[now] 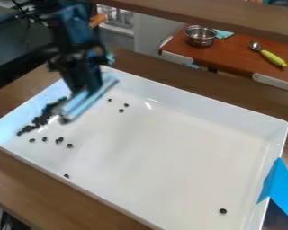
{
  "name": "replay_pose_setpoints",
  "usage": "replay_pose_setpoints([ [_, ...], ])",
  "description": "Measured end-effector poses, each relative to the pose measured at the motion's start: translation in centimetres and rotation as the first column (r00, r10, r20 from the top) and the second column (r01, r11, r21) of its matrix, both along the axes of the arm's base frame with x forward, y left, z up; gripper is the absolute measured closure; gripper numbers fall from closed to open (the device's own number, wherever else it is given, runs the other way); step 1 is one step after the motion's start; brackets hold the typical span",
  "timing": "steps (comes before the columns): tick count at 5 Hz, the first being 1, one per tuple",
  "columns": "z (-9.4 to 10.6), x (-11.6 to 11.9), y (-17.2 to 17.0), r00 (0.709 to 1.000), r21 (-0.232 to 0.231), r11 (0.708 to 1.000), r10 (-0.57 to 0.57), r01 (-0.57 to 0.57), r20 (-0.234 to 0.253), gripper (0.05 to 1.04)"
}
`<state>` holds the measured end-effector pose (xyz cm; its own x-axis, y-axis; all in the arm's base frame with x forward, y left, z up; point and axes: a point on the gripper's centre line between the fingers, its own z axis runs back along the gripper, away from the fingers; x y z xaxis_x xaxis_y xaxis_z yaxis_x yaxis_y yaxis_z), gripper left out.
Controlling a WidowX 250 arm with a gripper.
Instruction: Sweep into pile
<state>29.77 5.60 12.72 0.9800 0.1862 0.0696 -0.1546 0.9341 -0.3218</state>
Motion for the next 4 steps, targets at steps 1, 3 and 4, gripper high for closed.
replay_pose_setpoints([
  [1,-0.7,-0.1,-5.0,1.0,-0.014,1.0,-0.009,0.008,-0.017,0.734],
  [3,-1.3,0.3,-12.5,1.0,-0.029,1.0,-0.009,0.009,-0.005,0.735],
  [4,-1.9,0.6,-15.3,1.0,-0.018,1.0,0.016,-0.016,0.013,0.735],
])
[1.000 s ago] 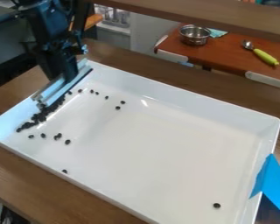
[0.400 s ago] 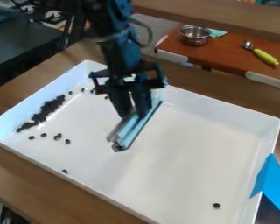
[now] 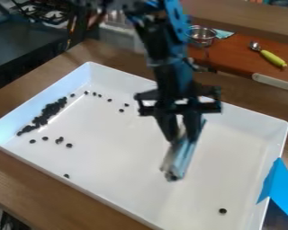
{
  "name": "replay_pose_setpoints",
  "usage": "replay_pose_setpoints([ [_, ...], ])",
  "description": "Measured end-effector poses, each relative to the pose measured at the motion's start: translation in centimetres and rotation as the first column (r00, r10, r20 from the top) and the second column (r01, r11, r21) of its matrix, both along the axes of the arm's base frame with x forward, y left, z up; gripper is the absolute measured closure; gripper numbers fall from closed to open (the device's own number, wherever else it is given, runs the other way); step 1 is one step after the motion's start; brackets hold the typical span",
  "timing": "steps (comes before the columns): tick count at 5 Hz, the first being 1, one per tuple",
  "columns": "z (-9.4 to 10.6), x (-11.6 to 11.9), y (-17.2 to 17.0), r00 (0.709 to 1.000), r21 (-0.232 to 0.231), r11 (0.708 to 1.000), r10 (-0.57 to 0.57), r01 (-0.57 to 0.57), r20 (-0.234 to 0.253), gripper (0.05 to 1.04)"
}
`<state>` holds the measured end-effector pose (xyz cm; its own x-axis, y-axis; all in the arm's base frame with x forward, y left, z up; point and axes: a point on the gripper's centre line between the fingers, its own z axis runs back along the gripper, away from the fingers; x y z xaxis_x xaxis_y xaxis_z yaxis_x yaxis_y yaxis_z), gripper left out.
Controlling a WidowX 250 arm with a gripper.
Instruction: Sweep into pile
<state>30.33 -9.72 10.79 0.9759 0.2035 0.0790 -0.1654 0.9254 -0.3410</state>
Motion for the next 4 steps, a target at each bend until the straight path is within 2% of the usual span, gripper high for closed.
replay_pose_setpoints([
  [1,-1.7,0.1,-3.6,1.0,0.016,1.0,0.005,-0.006,0.009,0.734],
  [2,-3.5,1.1,-5.9,0.999,0.041,0.999,0.031,-0.032,0.017,0.735],
  [4,-3.8,1.8,-7.3,0.999,0.049,0.998,0.041,-0.043,0.031,0.734],
])
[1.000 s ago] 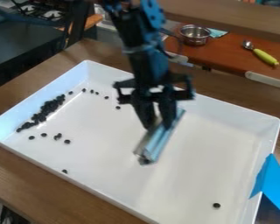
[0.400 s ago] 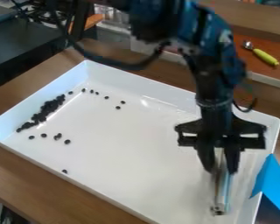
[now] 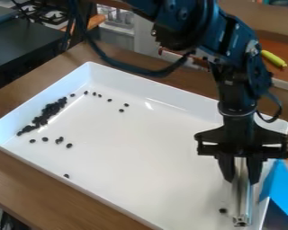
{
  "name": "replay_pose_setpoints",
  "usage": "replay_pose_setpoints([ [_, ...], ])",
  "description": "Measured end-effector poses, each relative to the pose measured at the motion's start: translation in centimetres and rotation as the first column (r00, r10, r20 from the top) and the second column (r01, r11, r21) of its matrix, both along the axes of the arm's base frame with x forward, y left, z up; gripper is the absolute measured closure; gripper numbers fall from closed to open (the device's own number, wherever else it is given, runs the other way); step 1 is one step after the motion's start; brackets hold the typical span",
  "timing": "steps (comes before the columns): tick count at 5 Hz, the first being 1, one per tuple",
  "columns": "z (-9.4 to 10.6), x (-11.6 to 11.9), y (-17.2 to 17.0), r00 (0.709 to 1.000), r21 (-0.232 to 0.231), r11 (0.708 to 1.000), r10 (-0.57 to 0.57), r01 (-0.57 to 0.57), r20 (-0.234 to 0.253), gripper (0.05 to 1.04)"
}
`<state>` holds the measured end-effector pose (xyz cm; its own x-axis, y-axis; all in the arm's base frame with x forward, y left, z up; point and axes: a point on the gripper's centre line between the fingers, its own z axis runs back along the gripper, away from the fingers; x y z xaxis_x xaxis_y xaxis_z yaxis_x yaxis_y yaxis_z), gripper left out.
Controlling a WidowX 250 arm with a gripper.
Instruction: Sweep into pile
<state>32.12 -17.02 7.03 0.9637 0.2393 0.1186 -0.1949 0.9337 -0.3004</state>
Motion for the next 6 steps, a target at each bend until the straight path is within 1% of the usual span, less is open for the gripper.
replay_pose_setpoints([
  [1,0.0,0.2,0.0,1.0,0.007,1.0,-0.013,0.013,0.021,0.734],
  [2,-1.1,-0.3,0.9,1.0,0.023,1.0,-0.014,0.014,0.014,0.734],
  [4,-1.8,-0.9,3.6,0.997,0.041,0.999,-0.02,0.017,0.075,0.735],
  [5,-1.9,-0.5,6.5,0.999,0.06,0.998,-0.011,0.009,0.04,0.734],
  [6,-1.5,0.5,11.0,0.999,0.076,0.996,0.043,-0.045,0.031,0.735],
])
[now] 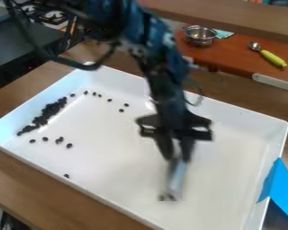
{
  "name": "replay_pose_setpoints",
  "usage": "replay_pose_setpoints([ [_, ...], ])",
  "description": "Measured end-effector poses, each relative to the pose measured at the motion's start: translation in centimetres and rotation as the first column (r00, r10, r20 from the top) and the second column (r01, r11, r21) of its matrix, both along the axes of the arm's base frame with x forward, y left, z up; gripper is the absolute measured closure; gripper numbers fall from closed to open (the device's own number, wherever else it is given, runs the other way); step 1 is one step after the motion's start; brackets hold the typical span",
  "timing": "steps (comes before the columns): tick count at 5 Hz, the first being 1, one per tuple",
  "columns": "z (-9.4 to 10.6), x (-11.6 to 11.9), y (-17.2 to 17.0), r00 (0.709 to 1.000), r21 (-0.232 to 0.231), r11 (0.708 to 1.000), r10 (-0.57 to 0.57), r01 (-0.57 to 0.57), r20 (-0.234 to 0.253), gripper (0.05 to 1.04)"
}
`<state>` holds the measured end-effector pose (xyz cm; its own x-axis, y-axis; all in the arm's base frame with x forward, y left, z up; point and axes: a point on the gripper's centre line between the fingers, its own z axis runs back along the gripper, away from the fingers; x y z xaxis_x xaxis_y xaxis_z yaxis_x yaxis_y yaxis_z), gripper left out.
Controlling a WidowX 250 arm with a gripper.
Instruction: Sweep into pile
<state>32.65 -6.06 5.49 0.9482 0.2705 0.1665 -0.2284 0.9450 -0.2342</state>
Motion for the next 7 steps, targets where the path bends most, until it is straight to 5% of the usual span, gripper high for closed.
replay_pose_setpoints([
  [4,-0.3,-0.9,17.1,0.999,0.166,0.986,-0.017,0.022,-0.033,0.735],
  [7,1.1,-2.1,23.4,0.999,0.135,0.991,-0.008,0.012,-0.032,0.734],
])
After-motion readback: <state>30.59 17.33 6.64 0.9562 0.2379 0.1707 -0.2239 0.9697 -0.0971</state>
